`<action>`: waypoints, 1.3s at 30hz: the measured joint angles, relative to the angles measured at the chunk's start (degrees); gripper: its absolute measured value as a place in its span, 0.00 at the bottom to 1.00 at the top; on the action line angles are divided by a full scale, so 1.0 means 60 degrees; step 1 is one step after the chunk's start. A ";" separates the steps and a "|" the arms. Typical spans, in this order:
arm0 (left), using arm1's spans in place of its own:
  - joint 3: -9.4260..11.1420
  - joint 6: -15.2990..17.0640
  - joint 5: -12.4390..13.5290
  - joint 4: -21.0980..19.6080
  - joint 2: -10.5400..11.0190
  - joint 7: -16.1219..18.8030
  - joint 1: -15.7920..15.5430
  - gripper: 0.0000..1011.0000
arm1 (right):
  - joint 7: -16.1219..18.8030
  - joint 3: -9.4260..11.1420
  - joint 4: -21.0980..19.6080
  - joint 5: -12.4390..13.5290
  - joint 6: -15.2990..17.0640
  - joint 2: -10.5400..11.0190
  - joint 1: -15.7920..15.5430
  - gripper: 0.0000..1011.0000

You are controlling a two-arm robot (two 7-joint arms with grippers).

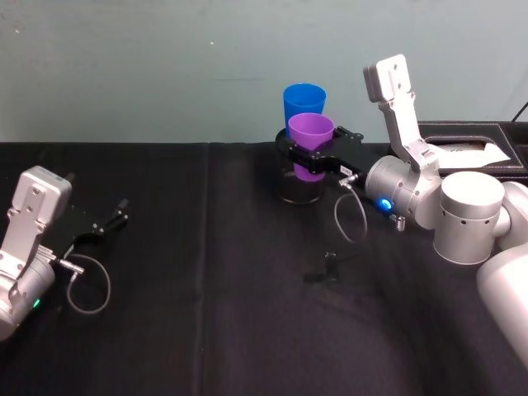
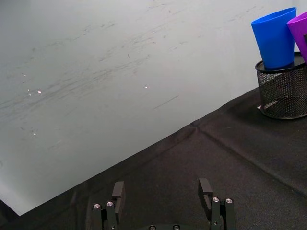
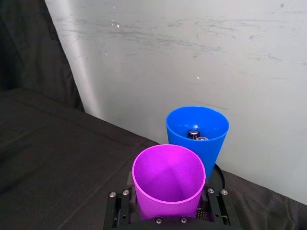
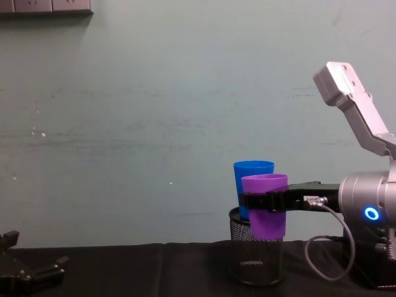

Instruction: Pick up one cup with a gripper and tap it against the other cup.

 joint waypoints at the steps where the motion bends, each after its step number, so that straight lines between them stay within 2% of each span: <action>1: 0.0000 0.0000 0.0000 0.0000 0.0000 0.0000 0.0000 0.99 | 0.0000 0.0000 0.0000 0.0000 0.0000 0.0000 0.0000 0.71; 39: 0.0000 0.0000 0.0000 0.0000 0.0000 0.0001 0.0001 0.99 | 0.0000 0.0000 0.0000 0.0000 0.0000 0.0000 0.0001 0.71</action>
